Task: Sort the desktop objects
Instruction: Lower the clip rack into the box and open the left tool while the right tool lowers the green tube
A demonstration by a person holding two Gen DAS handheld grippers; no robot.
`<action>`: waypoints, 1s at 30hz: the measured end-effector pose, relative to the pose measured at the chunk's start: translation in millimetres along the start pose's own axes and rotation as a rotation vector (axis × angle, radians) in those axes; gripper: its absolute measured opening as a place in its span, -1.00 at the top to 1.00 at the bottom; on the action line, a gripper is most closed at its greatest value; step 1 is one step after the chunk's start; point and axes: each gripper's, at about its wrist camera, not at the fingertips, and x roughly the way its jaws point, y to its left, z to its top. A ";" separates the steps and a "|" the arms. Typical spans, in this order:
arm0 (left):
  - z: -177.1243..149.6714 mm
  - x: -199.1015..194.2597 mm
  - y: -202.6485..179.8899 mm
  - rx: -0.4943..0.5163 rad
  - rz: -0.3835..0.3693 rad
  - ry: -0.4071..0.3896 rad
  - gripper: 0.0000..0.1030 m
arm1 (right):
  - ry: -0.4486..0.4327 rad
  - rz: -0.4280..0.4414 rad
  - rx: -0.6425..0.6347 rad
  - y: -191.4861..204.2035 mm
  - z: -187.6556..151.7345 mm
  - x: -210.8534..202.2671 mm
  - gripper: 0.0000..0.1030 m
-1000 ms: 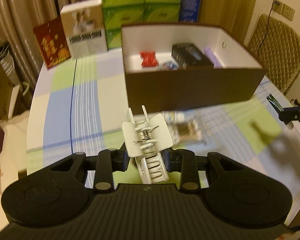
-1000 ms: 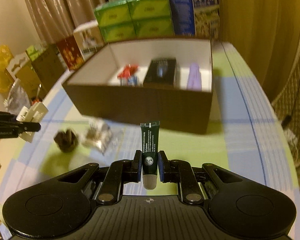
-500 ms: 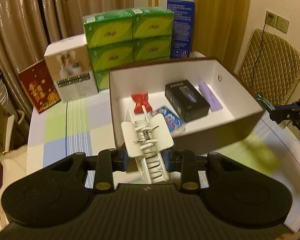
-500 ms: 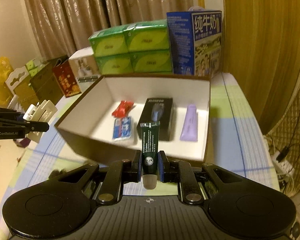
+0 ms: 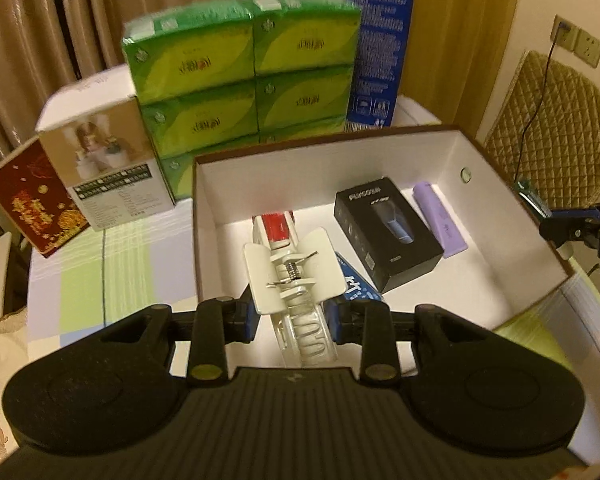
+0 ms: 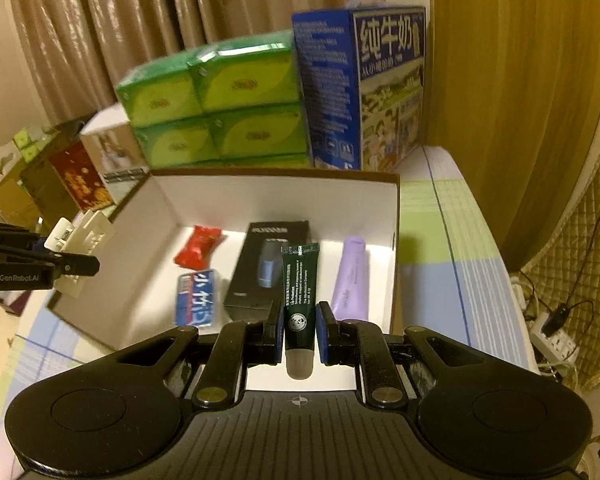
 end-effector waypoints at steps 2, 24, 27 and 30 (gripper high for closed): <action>3.9 16.5 0.5 0.006 0.000 0.047 0.46 | 0.024 -0.008 0.004 -3.8 2.2 10.0 0.74; -3.3 110.2 -15.8 0.143 0.080 0.323 0.44 | 0.174 -0.080 -0.066 -13.9 -5.8 58.2 0.74; -3.4 111.4 -15.2 0.143 0.072 0.326 0.41 | 0.181 -0.091 -0.074 -13.6 -5.9 58.7 0.74; -3.3 110.9 -15.2 0.142 0.065 0.322 0.38 | 0.190 -0.093 -0.075 -14.4 -5.1 60.1 0.74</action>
